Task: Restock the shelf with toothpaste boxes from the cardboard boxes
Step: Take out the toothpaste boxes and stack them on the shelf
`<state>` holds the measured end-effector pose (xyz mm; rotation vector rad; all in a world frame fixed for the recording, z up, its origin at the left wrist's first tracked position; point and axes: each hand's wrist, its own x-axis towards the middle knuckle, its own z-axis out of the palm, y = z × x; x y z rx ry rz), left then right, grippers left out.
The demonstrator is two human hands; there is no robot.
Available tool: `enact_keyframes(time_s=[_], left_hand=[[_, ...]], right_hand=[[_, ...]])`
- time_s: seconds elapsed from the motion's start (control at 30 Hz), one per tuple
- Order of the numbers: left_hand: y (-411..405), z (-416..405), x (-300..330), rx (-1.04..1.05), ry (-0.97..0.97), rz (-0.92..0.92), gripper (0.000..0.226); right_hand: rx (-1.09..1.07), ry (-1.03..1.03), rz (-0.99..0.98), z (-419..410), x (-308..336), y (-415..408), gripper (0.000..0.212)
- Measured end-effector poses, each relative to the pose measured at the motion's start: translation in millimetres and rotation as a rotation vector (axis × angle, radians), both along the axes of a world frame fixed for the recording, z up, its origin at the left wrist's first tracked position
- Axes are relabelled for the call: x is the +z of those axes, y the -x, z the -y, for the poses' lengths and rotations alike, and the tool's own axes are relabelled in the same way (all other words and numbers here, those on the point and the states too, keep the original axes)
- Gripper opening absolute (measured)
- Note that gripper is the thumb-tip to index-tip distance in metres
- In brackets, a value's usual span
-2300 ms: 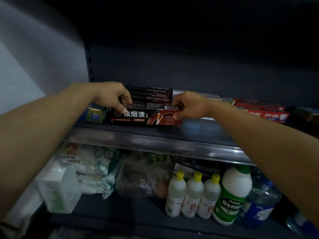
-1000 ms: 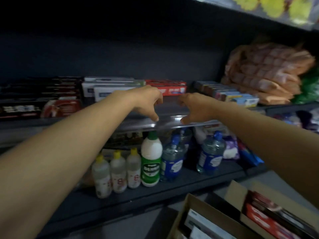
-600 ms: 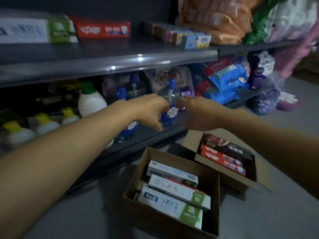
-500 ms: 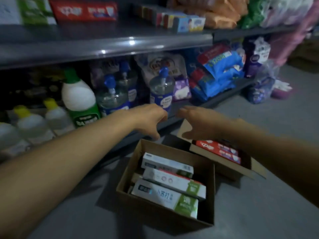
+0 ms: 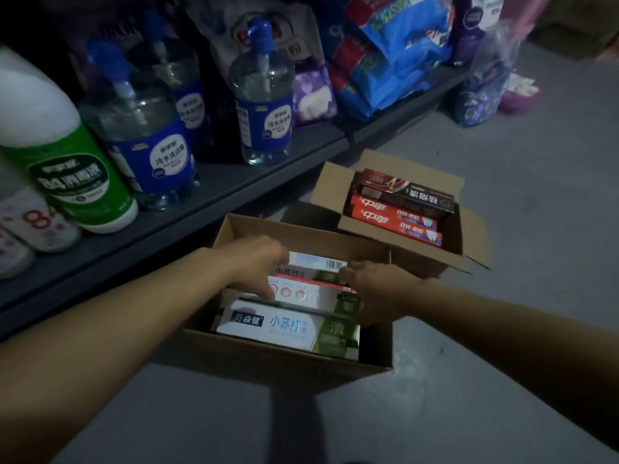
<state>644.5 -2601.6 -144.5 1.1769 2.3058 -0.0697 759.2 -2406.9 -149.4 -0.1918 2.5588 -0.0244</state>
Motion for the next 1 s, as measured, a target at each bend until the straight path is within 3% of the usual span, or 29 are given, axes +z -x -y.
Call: enact_keyframes(time_s=[0.2, 0.43, 0.53, 0.8, 1.0], left_hand=[[0.5, 2.9, -11.6, -0.005, 0.012, 0.017, 0.050], [7.6, 10.2, -8.5, 0.046, 0.012, 0.037, 0.058], [11.7, 13.5, 6.1, 0.076, -0.003, 0.012, 0.074], [35.1, 27.6, 66.2, 0.120, -0.031, 0.014, 0.074], [42.0, 46.2, 124.5, 0.175, -0.057, -0.018, 0.080]], right_hand=[[-0.047, 0.003, 0.069, 2.9, -19.0, 0.3, 0.067], [-0.071, 0.067, 0.107, -3.4, -13.1, 6.5, 0.054], [-0.063, 0.080, 0.115, -8.1, 5.3, 14.4, 0.042], [-0.048, 0.188, 0.093, -17.0, 78.2, 39.2, 0.039], [0.017, 0.126, -0.005, -12.5, 137.1, 62.6, 0.024]])
